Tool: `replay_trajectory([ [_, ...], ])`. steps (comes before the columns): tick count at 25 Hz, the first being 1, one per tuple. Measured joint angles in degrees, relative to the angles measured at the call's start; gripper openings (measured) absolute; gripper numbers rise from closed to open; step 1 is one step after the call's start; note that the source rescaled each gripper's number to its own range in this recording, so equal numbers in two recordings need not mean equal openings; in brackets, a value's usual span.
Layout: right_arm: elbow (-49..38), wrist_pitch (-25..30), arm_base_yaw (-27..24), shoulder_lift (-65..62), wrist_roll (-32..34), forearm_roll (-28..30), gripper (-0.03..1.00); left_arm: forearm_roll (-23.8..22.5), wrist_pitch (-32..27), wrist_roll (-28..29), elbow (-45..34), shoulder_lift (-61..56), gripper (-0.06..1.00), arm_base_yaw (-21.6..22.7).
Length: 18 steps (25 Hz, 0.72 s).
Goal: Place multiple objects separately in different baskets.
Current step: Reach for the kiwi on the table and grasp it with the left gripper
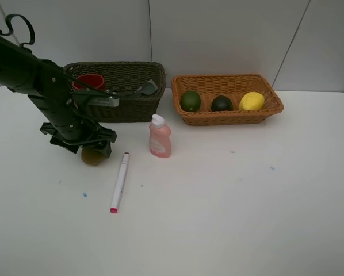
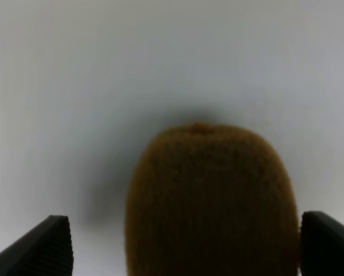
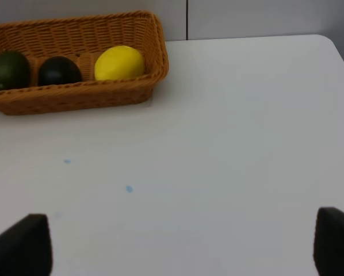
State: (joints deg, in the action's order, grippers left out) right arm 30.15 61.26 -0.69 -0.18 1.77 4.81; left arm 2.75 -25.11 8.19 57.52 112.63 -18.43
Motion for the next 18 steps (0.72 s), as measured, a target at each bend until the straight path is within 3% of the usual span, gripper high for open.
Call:
replay_trajectory([
  [6,0.0,0.0,0.0,0.0,0.0,0.0,0.99,0.0,0.89,0.0,0.0,0.0,0.97,-0.01],
  [8,0.0,0.0,0.0,0.0,0.0,0.0,0.99,0.0,0.89,0.0,0.0,0.0,0.89,-0.01],
  [10,0.0,0.0,0.0,0.0,0.0,0.0,0.99,0.0,0.65,0.0,0.0,0.0,0.69,-0.01],
  [18,0.0,0.0,0.0,0.0,0.0,0.0,0.99,-1.56,-3.29,0.0,0.06,-0.11,0.69,-0.01],
])
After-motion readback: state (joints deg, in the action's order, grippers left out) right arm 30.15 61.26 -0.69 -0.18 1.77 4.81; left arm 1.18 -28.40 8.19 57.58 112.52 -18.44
